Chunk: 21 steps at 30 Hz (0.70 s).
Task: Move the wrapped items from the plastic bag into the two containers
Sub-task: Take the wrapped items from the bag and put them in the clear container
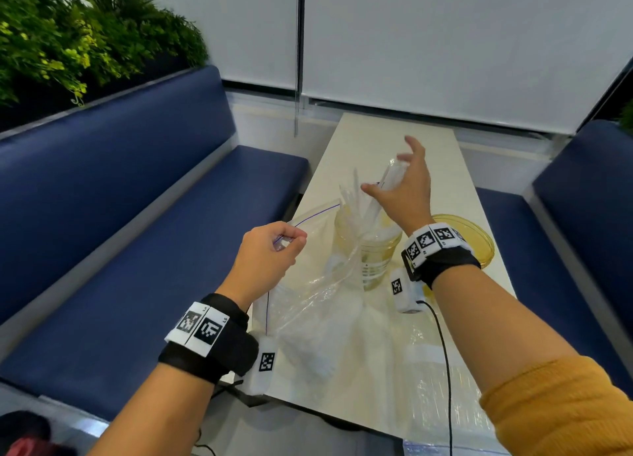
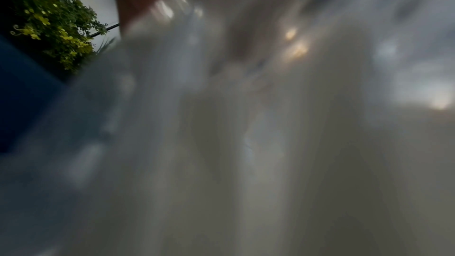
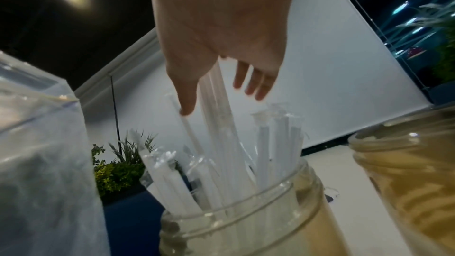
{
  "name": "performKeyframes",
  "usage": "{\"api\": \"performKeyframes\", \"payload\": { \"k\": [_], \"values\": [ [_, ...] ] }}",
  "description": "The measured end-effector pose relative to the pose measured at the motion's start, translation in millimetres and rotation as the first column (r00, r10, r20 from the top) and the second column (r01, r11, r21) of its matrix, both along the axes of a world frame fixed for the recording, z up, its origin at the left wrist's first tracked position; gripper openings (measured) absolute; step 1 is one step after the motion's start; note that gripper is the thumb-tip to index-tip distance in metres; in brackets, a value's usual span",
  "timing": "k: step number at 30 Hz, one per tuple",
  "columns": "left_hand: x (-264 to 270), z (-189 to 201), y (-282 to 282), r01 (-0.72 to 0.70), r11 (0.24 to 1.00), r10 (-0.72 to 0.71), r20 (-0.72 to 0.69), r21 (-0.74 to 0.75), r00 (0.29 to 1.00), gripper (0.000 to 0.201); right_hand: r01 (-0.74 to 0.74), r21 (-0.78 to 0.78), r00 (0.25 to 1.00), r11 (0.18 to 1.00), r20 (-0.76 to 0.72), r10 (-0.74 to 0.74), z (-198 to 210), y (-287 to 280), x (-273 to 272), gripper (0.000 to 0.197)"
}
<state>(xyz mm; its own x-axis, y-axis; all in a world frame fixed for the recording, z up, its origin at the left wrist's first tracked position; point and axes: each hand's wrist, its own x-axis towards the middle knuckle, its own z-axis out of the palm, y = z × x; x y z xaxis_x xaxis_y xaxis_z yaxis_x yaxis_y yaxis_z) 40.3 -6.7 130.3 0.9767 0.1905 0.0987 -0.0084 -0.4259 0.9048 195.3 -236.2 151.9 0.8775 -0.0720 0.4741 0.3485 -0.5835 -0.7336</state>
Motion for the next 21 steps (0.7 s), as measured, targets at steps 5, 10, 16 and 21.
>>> {"api": "performKeyframes", "payload": {
  "k": [5, 10, 16, 21],
  "values": [
    [1.8, 7.4, -3.0, 0.019, 1.0, -0.019, -0.002, -0.014, 1.0, 0.01, 0.031, -0.237, 0.935, 0.971, 0.35, 0.056, 15.0, 7.7, 3.1, 0.048],
    [-0.3, 7.8, -2.9, 0.03, 0.999, -0.031, -0.019, -0.016, 0.999, 0.012, -0.168, -0.792, 0.986, 0.587, -0.134, 0.102, -15.8, 3.1, 13.5, 0.054],
    [-1.5, 9.8, -1.3, 0.03, 0.999, -0.031, -0.031, -0.018, 0.999, 0.014, -0.053, -0.667, 0.997, 0.744, 0.011, 0.081, 1.5, 23.5, 10.7, 0.052],
    [-1.1, 10.0, -0.9, 0.068, 0.997, -0.069, -0.056, -0.023, 0.996, 0.034, -0.213, -0.771, 0.975, 0.6, -0.211, 0.075, 6.1, 35.6, 0.0, 0.048]
  ]
}}
